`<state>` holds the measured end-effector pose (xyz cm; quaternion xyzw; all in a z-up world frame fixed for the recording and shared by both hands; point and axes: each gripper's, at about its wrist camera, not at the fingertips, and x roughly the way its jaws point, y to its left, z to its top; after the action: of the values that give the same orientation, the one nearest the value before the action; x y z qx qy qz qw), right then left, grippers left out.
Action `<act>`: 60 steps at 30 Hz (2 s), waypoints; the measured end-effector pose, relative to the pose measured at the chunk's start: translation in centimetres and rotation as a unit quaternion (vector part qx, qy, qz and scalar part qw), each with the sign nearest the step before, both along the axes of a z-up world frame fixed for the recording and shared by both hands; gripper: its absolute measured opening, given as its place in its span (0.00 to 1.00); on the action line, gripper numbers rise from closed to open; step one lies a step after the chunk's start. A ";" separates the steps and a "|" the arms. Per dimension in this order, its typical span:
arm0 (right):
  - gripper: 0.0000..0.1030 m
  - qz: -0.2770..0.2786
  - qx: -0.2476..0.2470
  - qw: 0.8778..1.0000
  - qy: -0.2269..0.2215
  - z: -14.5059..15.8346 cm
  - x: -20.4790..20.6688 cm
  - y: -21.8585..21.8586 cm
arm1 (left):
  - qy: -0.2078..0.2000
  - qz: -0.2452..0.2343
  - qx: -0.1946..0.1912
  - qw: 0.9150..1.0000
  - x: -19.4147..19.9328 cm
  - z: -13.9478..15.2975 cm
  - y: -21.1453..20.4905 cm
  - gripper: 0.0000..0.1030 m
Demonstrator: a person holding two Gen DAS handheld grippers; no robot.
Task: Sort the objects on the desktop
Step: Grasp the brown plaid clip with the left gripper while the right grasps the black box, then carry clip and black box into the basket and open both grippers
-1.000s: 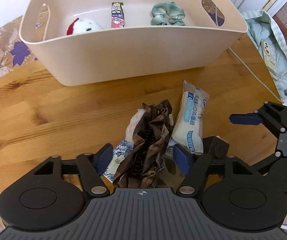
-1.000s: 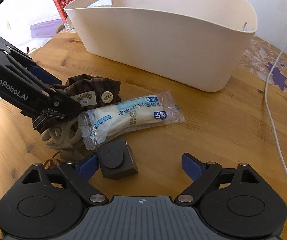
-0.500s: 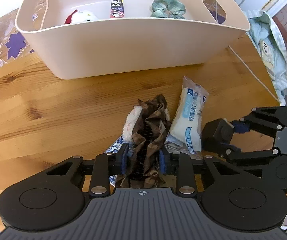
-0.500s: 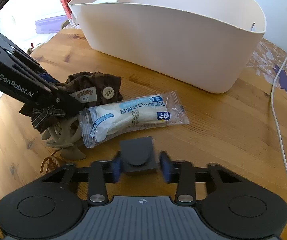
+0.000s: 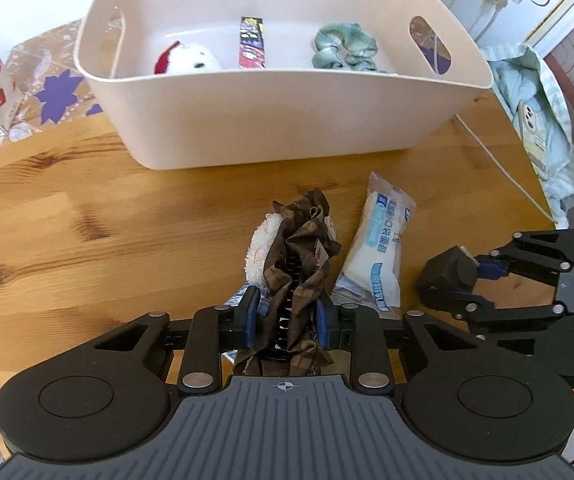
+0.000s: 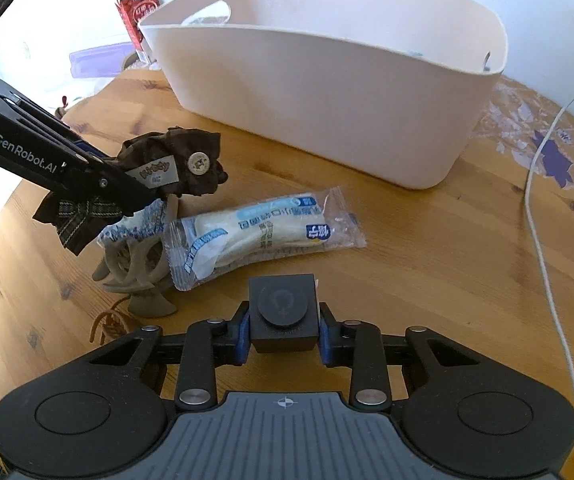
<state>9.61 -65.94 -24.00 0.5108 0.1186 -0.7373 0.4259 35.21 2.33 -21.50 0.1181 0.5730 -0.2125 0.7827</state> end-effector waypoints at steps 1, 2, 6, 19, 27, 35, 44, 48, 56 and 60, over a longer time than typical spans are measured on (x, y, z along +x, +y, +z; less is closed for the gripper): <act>0.29 -0.001 -0.001 1.000 0.002 0.2 0.0 0.1 | -0.002 0.001 0.000 1.000 0.0 0.1 0.0 0.27; 0.29 -0.001 -0.002 1.000 0.003 0.4 0.0 0.2 | -0.005 0.003 0.001 1.000 0.0 0.3 0.2 0.27; 0.29 -0.001 -0.006 1.000 0.011 1.4 0.1 0.6 | -0.011 0.004 -0.002 1.000 -0.3 1.2 0.9 0.27; 0.29 -0.031 -0.028 0.999 0.030 5.3 -0.6 1.2 | -0.038 -0.022 -0.011 0.999 -1.3 4.3 2.0 0.27; 0.29 -0.053 -0.045 0.996 0.061 8.7 -2.0 2.2 | -0.066 -0.031 -0.022 0.997 -1.2 7.5 2.3 0.27; 0.29 -0.095 -0.056 0.990 0.089 10.9 -4.1 2.8 | -0.095 -0.023 -0.043 0.994 -0.1 10.5 2.3 0.27; 0.29 -0.135 -0.080 0.982 0.107 12.6 -8.1 2.6 | -0.136 -0.021 -0.044 0.989 3.3 12.9 1.0 0.27; 0.29 -0.144 -0.081 0.979 0.121 13.1 -10.2 2.0 | -0.148 -0.020 -0.048 0.988 5.6 13.5 -0.4 0.27; 0.29 -0.149 -0.068 0.978 0.131 12.3 -14.5 -0.1 | -0.158 -0.017 -0.034 0.987 9.3 12.3 -3.8 0.27; 0.29 -0.144 -0.050 0.980 0.128 10.7 -16.0 -1.6 | -0.154 -0.013 -0.016 0.988 10.4 10.3 -5.2 0.27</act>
<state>-6.40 -67.55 -13.26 0.4024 0.0601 -0.8550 0.3216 45.65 -2.89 -11.21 0.1438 0.4409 -0.2109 0.8605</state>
